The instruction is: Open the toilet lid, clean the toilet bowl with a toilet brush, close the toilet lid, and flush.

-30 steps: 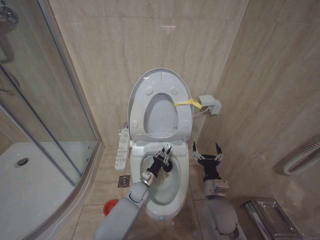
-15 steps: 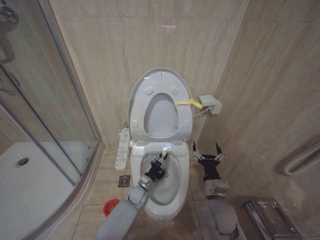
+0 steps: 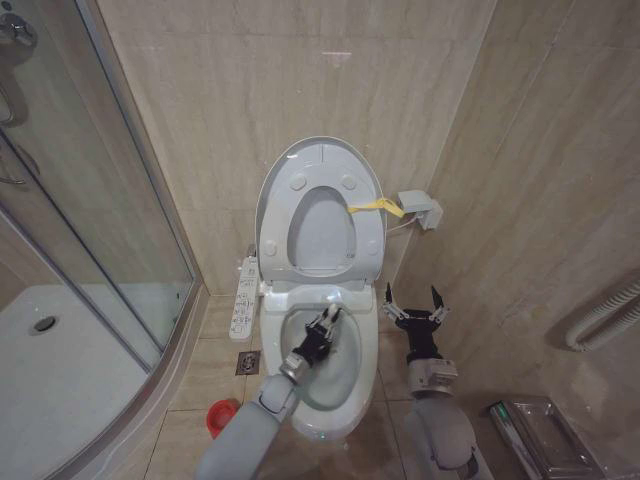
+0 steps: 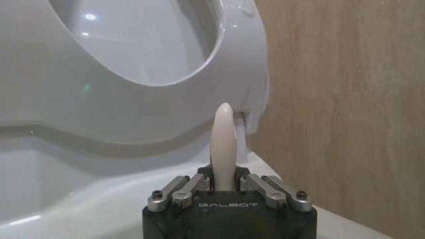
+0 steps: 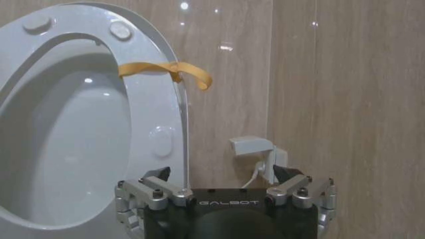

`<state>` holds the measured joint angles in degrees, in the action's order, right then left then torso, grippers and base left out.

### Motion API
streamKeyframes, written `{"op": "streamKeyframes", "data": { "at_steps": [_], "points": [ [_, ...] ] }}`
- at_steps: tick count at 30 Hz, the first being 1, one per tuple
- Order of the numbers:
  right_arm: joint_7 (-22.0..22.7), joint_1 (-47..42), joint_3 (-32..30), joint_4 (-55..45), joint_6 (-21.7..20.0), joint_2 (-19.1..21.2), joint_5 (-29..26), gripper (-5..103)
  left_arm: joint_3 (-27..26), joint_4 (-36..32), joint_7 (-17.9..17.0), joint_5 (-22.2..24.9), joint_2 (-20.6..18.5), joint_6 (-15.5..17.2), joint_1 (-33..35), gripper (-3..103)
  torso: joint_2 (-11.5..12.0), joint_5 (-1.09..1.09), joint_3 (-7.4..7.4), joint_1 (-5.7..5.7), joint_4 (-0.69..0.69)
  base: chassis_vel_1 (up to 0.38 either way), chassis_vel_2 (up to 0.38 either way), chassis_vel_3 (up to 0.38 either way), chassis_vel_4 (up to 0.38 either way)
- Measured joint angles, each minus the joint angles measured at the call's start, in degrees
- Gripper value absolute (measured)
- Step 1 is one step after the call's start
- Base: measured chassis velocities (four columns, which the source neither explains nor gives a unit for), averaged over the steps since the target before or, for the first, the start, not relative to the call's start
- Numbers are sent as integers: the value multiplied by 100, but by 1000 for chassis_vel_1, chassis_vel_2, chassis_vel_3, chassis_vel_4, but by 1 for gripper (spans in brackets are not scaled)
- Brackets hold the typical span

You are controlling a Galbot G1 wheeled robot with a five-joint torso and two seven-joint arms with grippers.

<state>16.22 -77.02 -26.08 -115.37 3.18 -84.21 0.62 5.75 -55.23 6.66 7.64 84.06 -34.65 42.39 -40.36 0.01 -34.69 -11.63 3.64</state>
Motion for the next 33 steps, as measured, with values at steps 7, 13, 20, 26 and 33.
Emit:
{"op": "streamKeyframes", "data": {
  "at_steps": [7,13,20,26,33],
  "points": [
    [2,0,-1,0,0,0,0,100,73,-712,-57,79,11,84,57,19,0,-1,0,0,5,0,0,0,0],
    [2,0,0,0,0,0,0,100,165,-655,-24,125,34,140,163,19,0,-2,1,1,3,0,0,0,0],
    [2,0,-1,0,0,0,0,100,-13,-41,114,43,-35,35,-43,19,0,-1,0,1,3,0,0,0,0],
    [2,0,0,0,0,0,0,100,108,-1014,-22,137,-76,226,163,19,0,0,0,0,4,0,0,0,0],
    [2,0,-1,0,0,0,0,100,159,-789,4,109,-30,177,297,19,0,-1,1,1,3,0,0,0,0]
  ]
}}
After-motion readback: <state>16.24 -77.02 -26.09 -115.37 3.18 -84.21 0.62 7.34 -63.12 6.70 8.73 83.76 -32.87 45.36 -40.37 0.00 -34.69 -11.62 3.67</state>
